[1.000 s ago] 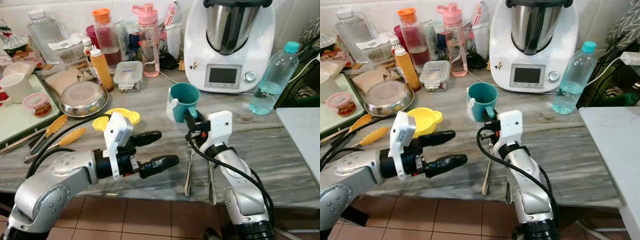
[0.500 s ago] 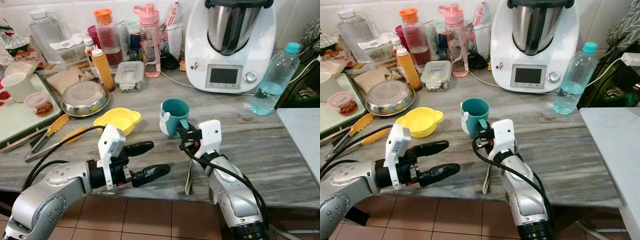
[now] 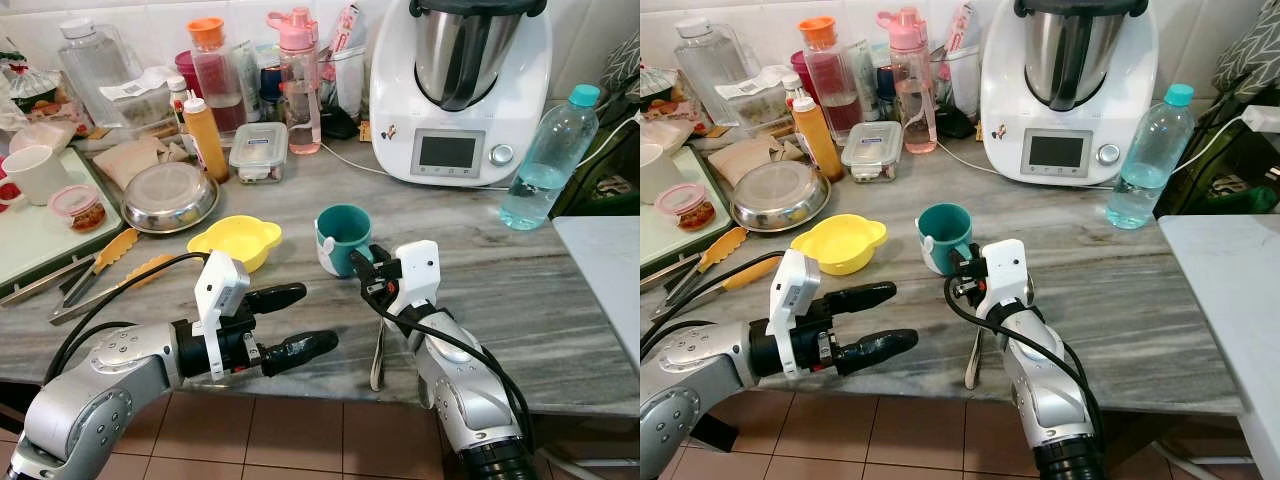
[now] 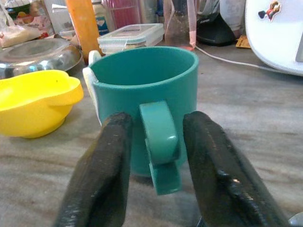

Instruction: Setting the table

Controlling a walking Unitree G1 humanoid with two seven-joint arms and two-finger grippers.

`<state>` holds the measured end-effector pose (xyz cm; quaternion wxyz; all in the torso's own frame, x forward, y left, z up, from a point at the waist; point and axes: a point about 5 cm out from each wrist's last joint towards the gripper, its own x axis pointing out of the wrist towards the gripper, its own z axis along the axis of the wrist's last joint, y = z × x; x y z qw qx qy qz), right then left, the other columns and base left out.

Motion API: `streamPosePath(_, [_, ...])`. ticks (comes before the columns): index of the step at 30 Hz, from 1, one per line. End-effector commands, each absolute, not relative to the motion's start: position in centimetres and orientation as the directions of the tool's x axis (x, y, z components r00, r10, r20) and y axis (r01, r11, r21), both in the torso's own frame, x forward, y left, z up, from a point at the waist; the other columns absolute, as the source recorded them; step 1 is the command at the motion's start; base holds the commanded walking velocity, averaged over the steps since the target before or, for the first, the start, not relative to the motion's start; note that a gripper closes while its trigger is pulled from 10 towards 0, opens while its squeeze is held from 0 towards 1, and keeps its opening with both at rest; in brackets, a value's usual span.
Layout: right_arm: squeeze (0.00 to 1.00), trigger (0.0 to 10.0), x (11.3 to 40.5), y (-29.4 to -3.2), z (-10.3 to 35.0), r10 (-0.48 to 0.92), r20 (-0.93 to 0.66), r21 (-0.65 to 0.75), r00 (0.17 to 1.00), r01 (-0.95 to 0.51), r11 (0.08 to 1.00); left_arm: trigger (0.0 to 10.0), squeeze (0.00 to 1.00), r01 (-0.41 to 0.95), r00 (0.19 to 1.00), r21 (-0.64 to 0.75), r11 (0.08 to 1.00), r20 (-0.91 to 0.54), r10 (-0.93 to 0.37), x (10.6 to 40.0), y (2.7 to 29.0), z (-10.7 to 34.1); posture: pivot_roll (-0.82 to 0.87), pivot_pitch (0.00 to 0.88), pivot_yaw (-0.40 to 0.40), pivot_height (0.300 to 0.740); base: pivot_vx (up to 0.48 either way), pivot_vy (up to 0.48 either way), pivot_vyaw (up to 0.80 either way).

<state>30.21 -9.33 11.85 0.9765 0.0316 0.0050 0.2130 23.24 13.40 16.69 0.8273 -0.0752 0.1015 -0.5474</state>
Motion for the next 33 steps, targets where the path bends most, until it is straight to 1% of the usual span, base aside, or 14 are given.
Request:
streamPosePath(1, [1.0,10.0,30.5,-9.3,12.3,0.411,0.024,0.058,0.912,-0.411,0.91,10.0,0.0,0.892,0.38,-0.227,0.391,-0.093,-0.92,23.1,13.4,16.9,-0.05,0.05,0.067,0.74,0.0,0.0,0.0])
streamPosePath(10, [1.0,10.0,30.5,-9.4,12.5,0.398,0.038,0.043,0.916,-0.4,0.916,10.0,0.0,0.892,0.381,-0.225,0.392,-0.094,-0.92,23.1,13.4,17.0,-0.05,0.052,0.067,0.74,0.0,0.0,0.0])
streamPosePath(20, [1.0,10.0,30.2,-9.9,14.6,0.383,0.114,-0.011,0.917,-0.384,0.923,10.0,0.0,0.88,0.408,-0.225,0.419,-0.094,-0.908,23.5,13.7,16.3,-0.05,0.047,0.066,0.74,0.0,0.0,0.0])
streamPosePath(24, [1.0,10.0,29.9,-10.7,15.3,0.348,0.142,-0.026,0.927,-0.348,0.937,10.0,0.0,0.845,0.492,-0.199,0.496,-0.073,-0.867,24.6,14.2,16.1,-0.05,0.041,0.066,0.74,0.0,0.0,0.0])
streamPosePath(26, [1.0,10.0,29.8,-11.3,16.0,0.324,0.165,-0.032,0.932,-0.323,0.946,10.0,0.0,0.809,0.561,-0.179,0.561,-0.053,-0.826,25.4,14.7,16.1,-0.05,0.037,0.065,0.74,0.0,0.0,0.0])
streamPosePath(27, [1.0,10.0,29.8,-11.3,16.1,0.322,0.167,-0.034,0.932,-0.321,0.947,10.0,0.0,0.804,0.569,-0.178,0.568,-0.05,-0.821,25.5,14.7,16.1,-0.05,0.037,0.065,0.74,0.0,0.0,0.0])
streamPosePath(30, [1.0,10.0,29.6,-11.9,16.9,0.285,0.2,-0.046,0.938,-0.282,0.958,10.0,0.0,0.733,0.667,-0.165,0.66,-0.019,-0.745,26.4,15.5,16.0,-0.05,0.027,0.061,0.74,0.0,0.0,0.0])
streamPosePath(31, [1.0,10.0,29.5,-12.0,17.0,0.283,0.201,-0.046,0.938,-0.279,0.959,10.0,0.0,0.728,0.673,-0.163,0.666,-0.017,-0.74,26.5,15.6,16.0,-0.05,0.027,0.061,0.74,0.0,0.0,0.0])
streamPosePath(33, [1.0,10.0,29.2,-11.9,17.2,0.286,0.212,-0.064,0.935,-0.279,0.958,10.0,0.0,0.677,0.729,-0.144,0.722,-0.006,-0.684,26.9,16.1,15.9,-0.05,0.021,0.055,0.74,0.0,0.0,0.0])
